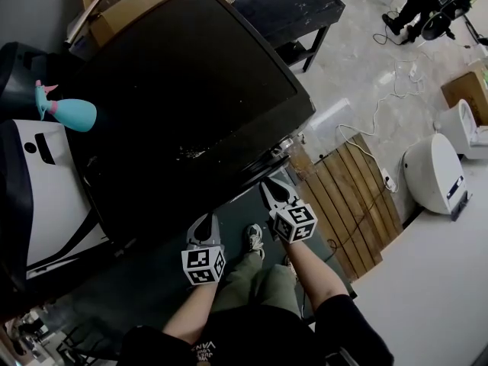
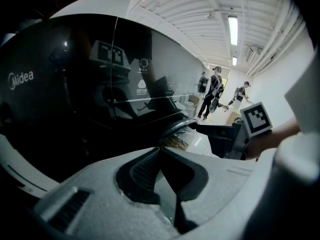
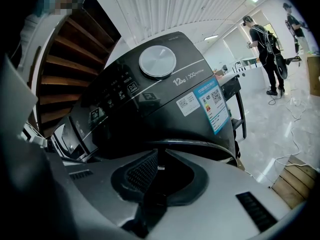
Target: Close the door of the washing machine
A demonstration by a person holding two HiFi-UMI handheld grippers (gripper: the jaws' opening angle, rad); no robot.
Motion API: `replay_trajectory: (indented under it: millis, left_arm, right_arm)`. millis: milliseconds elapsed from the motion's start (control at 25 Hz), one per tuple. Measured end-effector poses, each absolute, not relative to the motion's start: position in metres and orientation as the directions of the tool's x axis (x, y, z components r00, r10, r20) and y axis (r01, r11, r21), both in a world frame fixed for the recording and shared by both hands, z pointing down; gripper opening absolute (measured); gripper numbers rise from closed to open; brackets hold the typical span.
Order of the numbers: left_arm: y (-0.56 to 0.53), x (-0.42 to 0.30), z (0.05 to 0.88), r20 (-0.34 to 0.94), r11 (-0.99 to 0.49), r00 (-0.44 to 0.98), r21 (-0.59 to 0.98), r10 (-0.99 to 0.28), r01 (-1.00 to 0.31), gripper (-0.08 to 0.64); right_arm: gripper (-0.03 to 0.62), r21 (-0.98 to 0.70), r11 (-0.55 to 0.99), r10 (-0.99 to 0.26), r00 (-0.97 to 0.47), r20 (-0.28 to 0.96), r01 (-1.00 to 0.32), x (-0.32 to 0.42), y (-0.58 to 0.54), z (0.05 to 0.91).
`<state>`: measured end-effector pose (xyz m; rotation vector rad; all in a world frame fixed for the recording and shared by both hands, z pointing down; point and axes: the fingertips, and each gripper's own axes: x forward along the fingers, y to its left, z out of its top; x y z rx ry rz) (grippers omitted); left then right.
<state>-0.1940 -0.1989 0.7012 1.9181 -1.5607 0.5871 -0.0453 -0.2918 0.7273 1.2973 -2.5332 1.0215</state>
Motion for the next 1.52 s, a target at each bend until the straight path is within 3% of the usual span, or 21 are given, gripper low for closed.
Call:
replay_trajectory:
  millis: [920, 1240, 1520]
  left_arm:
    - [-0.197, -0.195, 0.703, 0.652, -0.149, 0.226, 0.172, -0.724, -0.974, 0.006]
    - [-0.184, -0.190, 0.674, 0.592, -0.162, 0.267, 0.224, -0.761, -0.961, 0.006]
    - [-0.150, -0.165, 0.647, 0.574, -0.169, 0.283, 0.245, -0.769, -0.955, 0.006]
  right_arm:
    - [0.044, -0.543, 0.376, -0.669, -0.625, 0.401, -0.751, -0.045, -0.294, 0.723]
    - [0.048, -0.506, 0.386, -0.629, -0.621, 0.467, -0.771, -0.039, -0.276, 0.712]
    - [0.002, -0.471, 0.454, -0.617, -0.648, 0.447, -0.757, -0.022, -0.235, 0.664]
